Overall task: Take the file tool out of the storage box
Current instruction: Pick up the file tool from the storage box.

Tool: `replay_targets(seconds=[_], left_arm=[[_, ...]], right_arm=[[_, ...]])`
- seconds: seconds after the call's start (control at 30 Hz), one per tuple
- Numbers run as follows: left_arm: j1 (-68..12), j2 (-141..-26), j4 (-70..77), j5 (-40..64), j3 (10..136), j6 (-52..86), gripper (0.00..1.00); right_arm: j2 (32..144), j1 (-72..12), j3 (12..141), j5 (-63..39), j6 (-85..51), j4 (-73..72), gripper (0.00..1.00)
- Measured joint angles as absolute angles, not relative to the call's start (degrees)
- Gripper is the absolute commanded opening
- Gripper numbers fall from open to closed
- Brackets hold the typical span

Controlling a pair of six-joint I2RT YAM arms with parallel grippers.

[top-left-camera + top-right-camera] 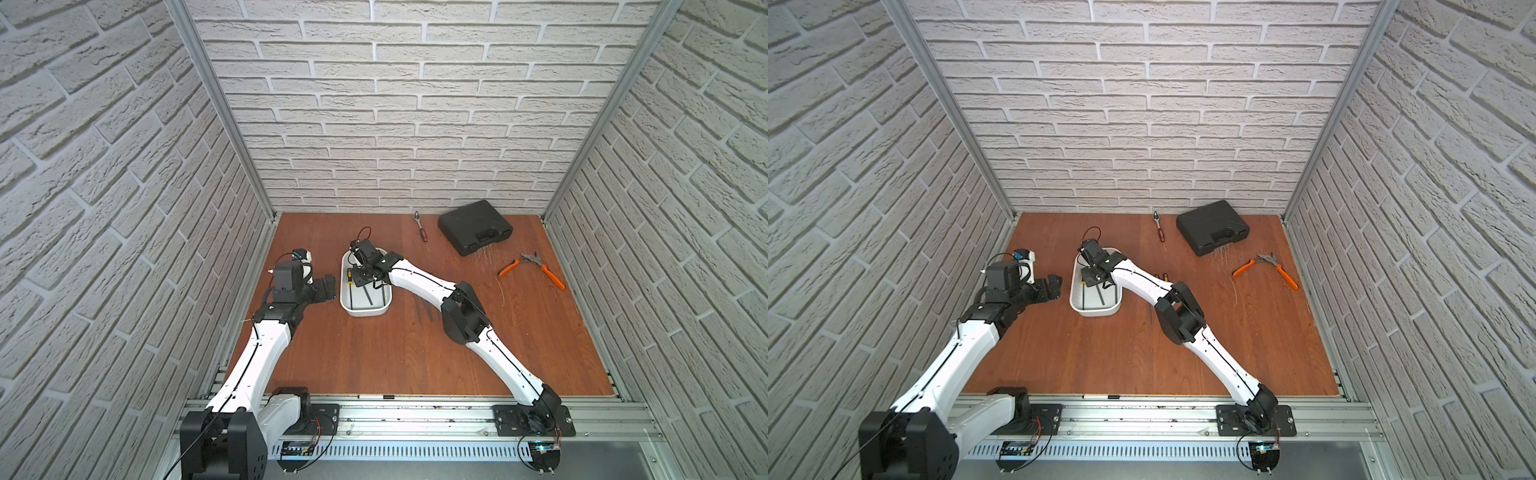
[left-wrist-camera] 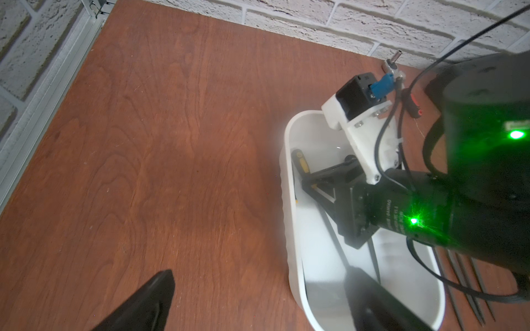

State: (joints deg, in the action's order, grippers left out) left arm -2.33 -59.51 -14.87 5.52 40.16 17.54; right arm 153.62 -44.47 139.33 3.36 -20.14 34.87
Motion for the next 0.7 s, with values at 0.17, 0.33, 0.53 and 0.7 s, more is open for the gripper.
replay_targets(seconds=[0.17, 0.33, 0.53, 0.7], left_arm=[[-2.33, -59.51, -15.05, 5.43, 40.16, 17.54, 0.98], [-2.33, -59.51, -15.03, 5.45, 40.16, 17.52, 0.99], [-2.33, -59.18, -14.92, 5.52, 40.16, 17.32, 0.98], [-2.33, -59.20, -14.76, 5.87, 40.16, 17.32, 0.98]], right_arm=[[148.64, -44.47, 133.19, 2.87, -20.51, 34.00, 0.02], [137.05, -43.94, 121.01, 2.44, -21.96, 28.25, 0.02], [119.79, -42.48, 105.73, 3.46, -22.74, 19.81, 0.02], [107.59, -38.46, 91.74, 5.85, -22.68, 16.62, 0.02]])
